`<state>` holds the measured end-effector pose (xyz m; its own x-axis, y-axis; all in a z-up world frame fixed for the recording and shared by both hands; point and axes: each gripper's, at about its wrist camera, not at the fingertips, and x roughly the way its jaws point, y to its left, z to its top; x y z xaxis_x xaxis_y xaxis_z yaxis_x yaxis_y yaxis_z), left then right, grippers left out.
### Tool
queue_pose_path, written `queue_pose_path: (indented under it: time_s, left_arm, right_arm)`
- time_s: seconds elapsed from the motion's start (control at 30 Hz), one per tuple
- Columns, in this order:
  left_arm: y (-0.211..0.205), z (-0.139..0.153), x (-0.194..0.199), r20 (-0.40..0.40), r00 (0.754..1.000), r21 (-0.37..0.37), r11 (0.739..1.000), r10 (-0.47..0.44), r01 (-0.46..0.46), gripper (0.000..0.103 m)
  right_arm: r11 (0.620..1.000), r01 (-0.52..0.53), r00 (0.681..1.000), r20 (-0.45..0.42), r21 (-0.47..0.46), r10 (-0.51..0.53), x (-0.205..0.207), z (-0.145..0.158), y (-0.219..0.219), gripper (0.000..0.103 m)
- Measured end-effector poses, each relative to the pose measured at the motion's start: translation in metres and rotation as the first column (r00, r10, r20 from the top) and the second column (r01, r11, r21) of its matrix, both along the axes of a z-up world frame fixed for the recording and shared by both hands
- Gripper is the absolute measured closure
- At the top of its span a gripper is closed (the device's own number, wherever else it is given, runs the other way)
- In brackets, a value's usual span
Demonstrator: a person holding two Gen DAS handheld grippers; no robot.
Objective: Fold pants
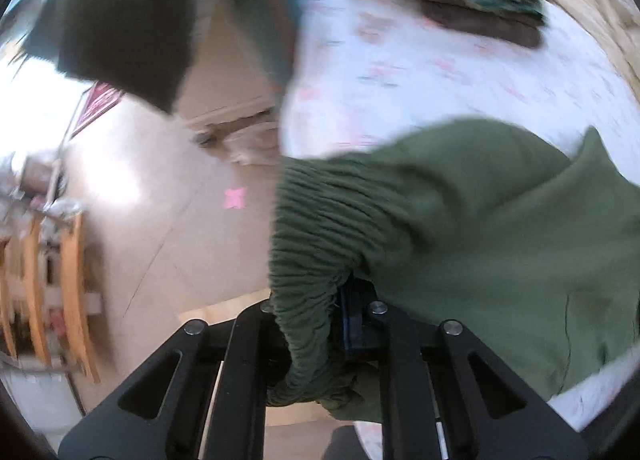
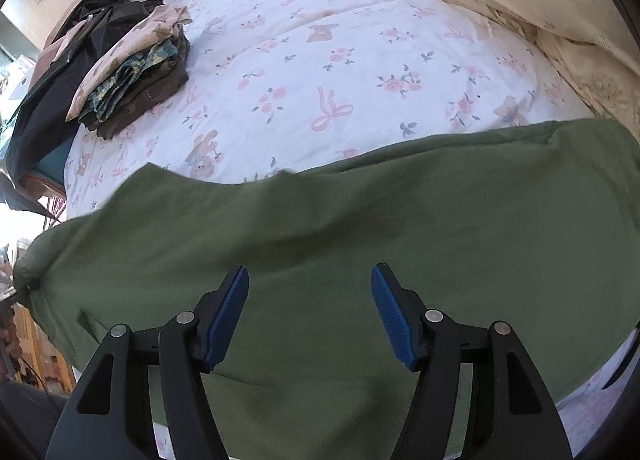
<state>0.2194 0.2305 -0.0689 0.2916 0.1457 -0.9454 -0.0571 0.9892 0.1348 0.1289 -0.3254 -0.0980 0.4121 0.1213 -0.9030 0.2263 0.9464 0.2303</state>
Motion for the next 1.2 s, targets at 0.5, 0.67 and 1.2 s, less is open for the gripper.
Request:
queue_pose_path:
  time_s: [0.5,0.67,1.2]
  left_arm:
    - [0.068,-0.034,-0.04,-0.139,0.981,-0.149,0.977,0.133,-0.153,0.076]
    - [0.077,-0.031,-0.038,-0.131,0.991,-0.267,0.961,0.041,-0.075,0.023]
    - [0.087,-0.134,0.064,-0.171,0.984,-0.586,0.808,-0.05,-0.061,0.023]
  right_arm:
    - [0.998,-0.047,0.999,-0.026,-0.038,0.046,0.001,-0.004,0.015,0.037]
    - [0.998,-0.028,0.999,-0.031,-0.053,0.026,-0.003,-0.004,0.01,0.037]
    - [0.995,0.016,0.997,-0.074,-0.099,-0.024,0.002,-0.019,0.008,0.037]
